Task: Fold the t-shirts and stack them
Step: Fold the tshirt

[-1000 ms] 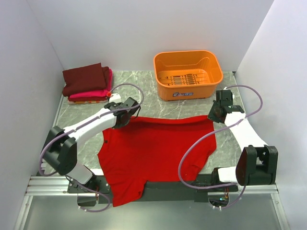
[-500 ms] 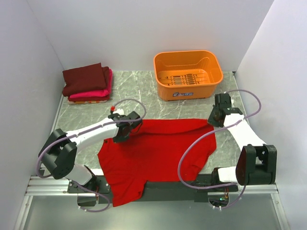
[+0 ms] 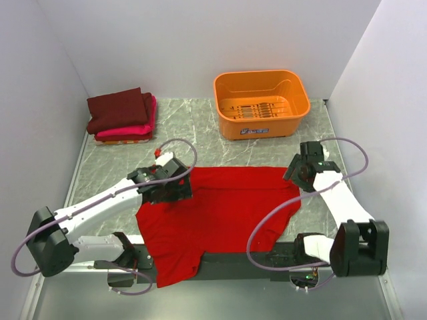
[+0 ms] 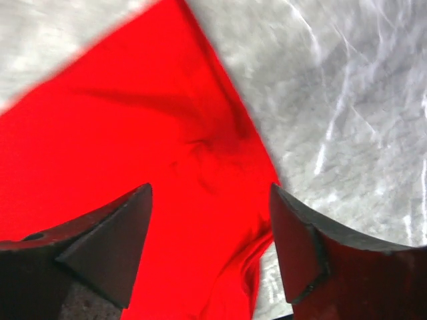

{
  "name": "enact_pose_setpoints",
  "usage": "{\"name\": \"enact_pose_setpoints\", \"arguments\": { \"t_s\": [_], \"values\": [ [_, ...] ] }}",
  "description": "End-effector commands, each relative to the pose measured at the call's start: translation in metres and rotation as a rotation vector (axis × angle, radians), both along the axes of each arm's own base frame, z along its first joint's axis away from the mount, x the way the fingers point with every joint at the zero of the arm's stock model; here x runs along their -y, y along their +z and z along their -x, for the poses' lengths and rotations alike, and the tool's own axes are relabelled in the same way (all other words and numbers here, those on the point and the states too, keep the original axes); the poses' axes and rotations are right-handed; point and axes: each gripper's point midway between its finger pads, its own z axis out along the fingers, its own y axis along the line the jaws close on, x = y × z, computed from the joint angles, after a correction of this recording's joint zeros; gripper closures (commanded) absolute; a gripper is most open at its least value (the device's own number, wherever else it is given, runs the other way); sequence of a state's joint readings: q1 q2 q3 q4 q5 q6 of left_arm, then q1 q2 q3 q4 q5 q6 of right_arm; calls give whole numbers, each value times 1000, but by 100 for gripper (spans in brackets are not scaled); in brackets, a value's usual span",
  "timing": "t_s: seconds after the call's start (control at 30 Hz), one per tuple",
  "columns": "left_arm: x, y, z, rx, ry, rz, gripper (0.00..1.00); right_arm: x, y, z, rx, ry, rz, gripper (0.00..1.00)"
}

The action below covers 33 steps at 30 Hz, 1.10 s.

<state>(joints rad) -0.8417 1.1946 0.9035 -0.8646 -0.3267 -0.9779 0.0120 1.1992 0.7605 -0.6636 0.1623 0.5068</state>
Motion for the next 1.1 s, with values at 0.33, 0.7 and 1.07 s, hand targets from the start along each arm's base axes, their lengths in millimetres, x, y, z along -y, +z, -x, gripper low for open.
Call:
{"name": "enact_pose_setpoints", "arguments": {
  "t_s": [0.33, 0.7, 1.07],
  "values": [
    [48, -13, -102, 124, -111, 235, 1, -65, 20, -70, 242, 247, -296, 11],
    [51, -73, -65, -58, -166, 248, 1, -41, -42, -65, 18, 106, -206, 11],
    [67, -47, -5, -82, -291, 221, 1, -34, -54, -57, -22, 72, -180, 11]
  ]
}}
